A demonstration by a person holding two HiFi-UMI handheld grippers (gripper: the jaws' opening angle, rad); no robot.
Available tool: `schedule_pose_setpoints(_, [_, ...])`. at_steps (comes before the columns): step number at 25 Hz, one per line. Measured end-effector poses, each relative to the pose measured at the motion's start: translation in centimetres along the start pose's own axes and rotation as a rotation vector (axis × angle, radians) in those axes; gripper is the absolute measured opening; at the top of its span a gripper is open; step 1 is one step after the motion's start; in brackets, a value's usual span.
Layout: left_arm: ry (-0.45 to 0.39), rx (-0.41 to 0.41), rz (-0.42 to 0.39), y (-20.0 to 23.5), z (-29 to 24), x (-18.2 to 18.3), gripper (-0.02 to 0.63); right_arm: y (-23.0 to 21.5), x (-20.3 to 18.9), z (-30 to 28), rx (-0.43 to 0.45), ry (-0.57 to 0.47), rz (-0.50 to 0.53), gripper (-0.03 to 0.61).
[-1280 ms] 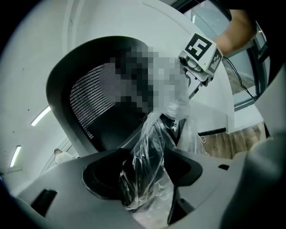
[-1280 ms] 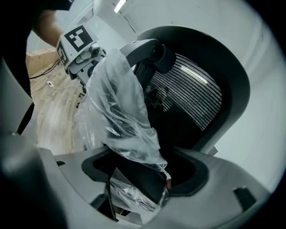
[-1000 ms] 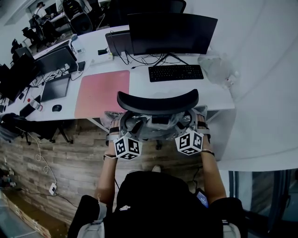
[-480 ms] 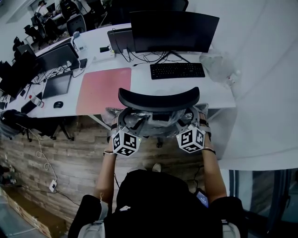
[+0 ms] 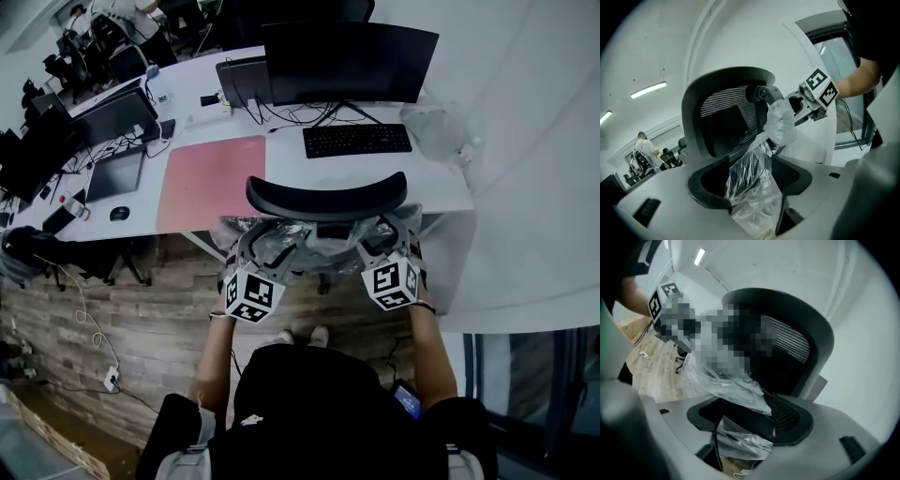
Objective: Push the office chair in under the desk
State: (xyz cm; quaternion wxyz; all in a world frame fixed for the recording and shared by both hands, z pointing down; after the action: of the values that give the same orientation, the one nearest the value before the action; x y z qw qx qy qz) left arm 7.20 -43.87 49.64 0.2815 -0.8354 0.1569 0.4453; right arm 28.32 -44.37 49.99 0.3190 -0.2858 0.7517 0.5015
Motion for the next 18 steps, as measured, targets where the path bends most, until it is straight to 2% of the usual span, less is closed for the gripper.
schedule_pose_setpoints(4, [-0.048, -0.009, 0.059, 0.0, 1.3, 0.5, 0.293, 0.0, 0.3, 1.3, -0.012, 0.003, -0.115, 0.319])
schedule_pose_setpoints(7, [-0.102, 0.004, 0.125, 0.1, 2.3, 0.8, 0.29, 0.2, 0.6, 2.4, -0.033, 0.003, -0.156, 0.302])
schedule_pose_setpoints(12, [-0.15, 0.023, 0.189, -0.1, 3.4, 1.0, 0.237, 0.5, 1.0, 4.0, -0.077, -0.012, -0.214, 0.184])
schedule_pose_setpoints(18, [-0.213, 0.024, 0.223, 0.0, 4.2, 2.4, 0.151, 0.2, 2.2, 5.8, -0.131, -0.043, -0.305, 0.109])
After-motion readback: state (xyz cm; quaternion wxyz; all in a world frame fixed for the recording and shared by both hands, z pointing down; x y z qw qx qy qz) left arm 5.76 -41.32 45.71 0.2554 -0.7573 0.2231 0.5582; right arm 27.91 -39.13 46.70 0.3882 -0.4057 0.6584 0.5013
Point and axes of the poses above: the fingertips, and each gripper's own axes: z backward along the fingers, y to its left, x out of its top, the point moved 4 cm from there along z, backward along the fingers, and after that the axes turned 9 degrees about -x, right-handed, at the moved point
